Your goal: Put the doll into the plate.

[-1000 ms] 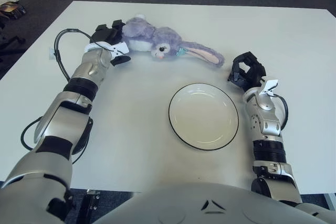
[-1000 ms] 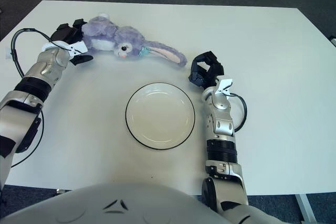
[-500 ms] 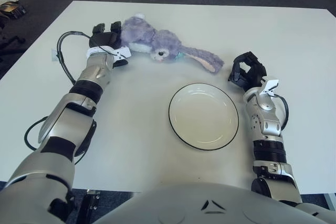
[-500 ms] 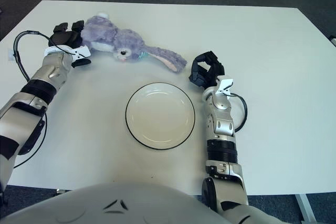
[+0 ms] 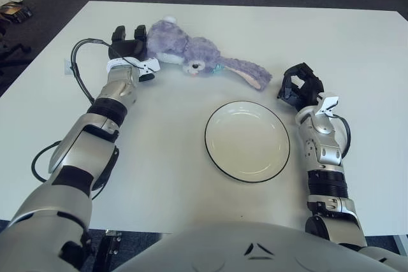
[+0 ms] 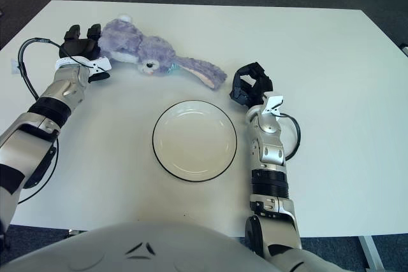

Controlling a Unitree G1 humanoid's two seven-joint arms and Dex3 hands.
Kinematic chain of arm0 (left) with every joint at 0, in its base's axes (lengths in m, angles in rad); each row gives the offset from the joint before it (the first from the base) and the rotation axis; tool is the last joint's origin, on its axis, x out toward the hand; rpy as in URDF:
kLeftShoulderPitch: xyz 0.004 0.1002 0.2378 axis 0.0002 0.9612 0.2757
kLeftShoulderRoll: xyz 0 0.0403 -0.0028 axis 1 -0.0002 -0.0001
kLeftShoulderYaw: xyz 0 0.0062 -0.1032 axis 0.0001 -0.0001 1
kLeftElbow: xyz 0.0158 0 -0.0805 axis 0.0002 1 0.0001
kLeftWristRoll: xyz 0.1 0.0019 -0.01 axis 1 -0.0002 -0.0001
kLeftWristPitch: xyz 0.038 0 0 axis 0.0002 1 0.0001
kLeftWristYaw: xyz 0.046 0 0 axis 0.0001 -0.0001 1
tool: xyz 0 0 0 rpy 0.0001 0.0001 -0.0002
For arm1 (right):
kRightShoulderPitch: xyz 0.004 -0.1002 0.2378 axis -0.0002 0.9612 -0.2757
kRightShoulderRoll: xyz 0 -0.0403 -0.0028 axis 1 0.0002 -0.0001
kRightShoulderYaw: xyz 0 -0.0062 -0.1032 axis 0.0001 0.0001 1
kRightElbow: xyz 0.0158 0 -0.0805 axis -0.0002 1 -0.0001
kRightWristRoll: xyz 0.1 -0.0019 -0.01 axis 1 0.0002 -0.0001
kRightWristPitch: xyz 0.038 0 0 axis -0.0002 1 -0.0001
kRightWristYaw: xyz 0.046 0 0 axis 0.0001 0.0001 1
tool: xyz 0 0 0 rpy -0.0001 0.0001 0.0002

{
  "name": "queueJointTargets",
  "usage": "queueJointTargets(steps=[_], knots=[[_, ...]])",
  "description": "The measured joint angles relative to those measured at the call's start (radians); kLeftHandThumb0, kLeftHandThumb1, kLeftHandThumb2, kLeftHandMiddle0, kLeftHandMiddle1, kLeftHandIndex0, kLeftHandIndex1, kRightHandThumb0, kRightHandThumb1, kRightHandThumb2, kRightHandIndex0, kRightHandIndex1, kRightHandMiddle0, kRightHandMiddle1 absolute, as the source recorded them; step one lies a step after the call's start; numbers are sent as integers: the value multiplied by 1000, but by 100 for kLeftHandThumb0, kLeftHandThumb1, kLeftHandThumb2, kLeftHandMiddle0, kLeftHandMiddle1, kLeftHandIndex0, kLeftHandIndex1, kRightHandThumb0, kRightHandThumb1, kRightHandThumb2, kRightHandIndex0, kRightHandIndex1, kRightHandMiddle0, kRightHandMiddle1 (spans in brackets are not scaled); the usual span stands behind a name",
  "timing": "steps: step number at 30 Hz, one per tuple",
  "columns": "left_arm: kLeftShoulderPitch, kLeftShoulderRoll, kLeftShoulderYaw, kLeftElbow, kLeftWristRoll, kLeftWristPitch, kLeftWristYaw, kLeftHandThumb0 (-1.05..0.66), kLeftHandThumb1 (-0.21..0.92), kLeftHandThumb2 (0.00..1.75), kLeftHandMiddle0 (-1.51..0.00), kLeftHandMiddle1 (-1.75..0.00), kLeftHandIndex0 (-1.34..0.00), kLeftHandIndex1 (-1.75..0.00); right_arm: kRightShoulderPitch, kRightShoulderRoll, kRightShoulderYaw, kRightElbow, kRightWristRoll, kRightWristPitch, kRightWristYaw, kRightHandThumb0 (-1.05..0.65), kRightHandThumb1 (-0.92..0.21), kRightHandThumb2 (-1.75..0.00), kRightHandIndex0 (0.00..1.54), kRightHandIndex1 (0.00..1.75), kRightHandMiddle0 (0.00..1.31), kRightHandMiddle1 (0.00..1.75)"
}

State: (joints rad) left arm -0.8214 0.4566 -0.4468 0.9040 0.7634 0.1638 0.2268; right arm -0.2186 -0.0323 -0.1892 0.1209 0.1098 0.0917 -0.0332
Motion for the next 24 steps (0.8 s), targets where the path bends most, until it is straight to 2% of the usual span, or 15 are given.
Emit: queueJointTargets(steps=[1,2,4,6,7,9,12,16,19,24], knots=[[0,-5,0,2,0,6,11,-48,17,98,-1,-61,0,-41,0,0,0,0,0,0,0,-45,-43,-117,97,175,52,175],[0,-9,0,3,0,12,21,-47,17,98,-1,-85,0,-54,0,0,-1,0,0,0,0,-45,-43,-117,97,175,52,175],[0,-22,1,8,0,24,44,-45,17,99,0,-113,0,-72,0,0,-2,0,0,0,0,-45,-43,-117,97,175,53,175],[-2,-41,9,27,-6,28,78,-40,15,105,0,-145,0,-101,0,0,-3,0,0,0,0,-45,-43,-118,97,175,53,175],[-4,-54,14,44,-11,28,101,-40,14,106,0,-151,0,-105,0,0,-4,0,0,0,0,-45,-43,-118,97,175,53,175],[-8,-69,19,70,-21,23,129,-33,14,113,-1,-165,0,-139,0,0,-4,0,0,0,0,-45,-43,-118,98,175,53,175],[-18,-91,30,121,-41,-1,172,-26,14,119,-5,-171,0,-163,0,0,-3,0,-1,0,0,-45,-42,-119,98,175,53,175],[-33,-102,34,166,-53,-29,211,-20,15,123,-12,-174,-2,-172,1,-1,-3,0,-1,0,0,-45,-42,-119,97,175,53,175],[-41,-105,35,189,-62,-49,231,22,35,116,-37,-174,-8,-174,0,-1,-3,0,-1,0,0,-45,-42,-118,97,175,53,175],[-46,-107,39,212,-80,-80,244,40,38,121,-51,-174,-14,-174,1,-3,-3,0,-1,0,0,-45,-43,-118,97,175,53,175]])
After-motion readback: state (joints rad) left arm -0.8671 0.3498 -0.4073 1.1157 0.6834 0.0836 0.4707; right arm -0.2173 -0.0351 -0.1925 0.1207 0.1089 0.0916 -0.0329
